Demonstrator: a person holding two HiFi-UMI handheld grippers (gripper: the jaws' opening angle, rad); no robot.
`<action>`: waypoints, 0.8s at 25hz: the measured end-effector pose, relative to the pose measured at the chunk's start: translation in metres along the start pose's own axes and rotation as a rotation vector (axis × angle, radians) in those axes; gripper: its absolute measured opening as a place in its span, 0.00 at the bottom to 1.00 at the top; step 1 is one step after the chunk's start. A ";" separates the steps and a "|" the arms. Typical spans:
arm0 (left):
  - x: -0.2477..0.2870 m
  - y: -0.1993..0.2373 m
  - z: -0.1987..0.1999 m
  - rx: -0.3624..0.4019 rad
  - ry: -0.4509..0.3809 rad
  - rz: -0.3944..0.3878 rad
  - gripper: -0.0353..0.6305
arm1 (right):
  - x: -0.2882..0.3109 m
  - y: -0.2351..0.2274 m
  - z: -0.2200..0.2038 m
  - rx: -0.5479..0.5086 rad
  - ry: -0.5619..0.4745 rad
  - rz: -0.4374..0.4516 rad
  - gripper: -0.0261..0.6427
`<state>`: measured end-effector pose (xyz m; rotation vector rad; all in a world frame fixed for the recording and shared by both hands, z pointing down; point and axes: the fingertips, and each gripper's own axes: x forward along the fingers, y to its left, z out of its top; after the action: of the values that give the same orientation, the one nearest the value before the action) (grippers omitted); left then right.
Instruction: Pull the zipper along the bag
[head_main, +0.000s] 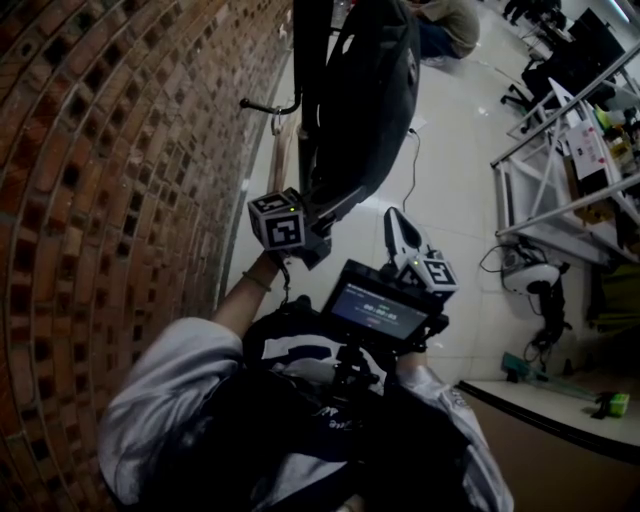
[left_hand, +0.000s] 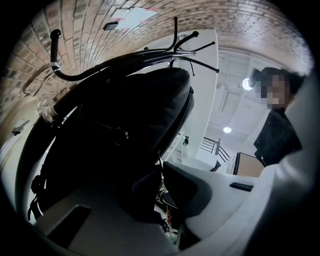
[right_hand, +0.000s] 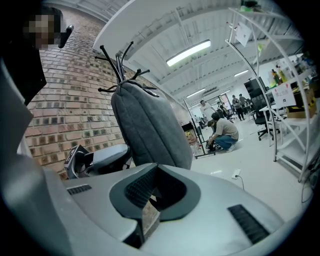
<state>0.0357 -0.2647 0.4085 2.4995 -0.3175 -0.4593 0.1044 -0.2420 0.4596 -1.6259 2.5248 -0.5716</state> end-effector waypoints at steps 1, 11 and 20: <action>0.000 -0.001 0.001 -0.004 0.000 0.000 0.09 | 0.000 0.000 -0.001 0.000 0.001 0.003 0.04; 0.001 -0.013 0.009 0.022 0.022 -0.015 0.10 | 0.004 0.008 0.000 0.000 0.011 0.028 0.04; 0.003 -0.016 0.014 0.120 0.061 0.041 0.12 | 0.007 0.008 0.001 -0.036 0.015 0.025 0.04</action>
<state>0.0347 -0.2594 0.3877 2.6123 -0.3815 -0.3569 0.0950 -0.2451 0.4571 -1.6049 2.5767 -0.5411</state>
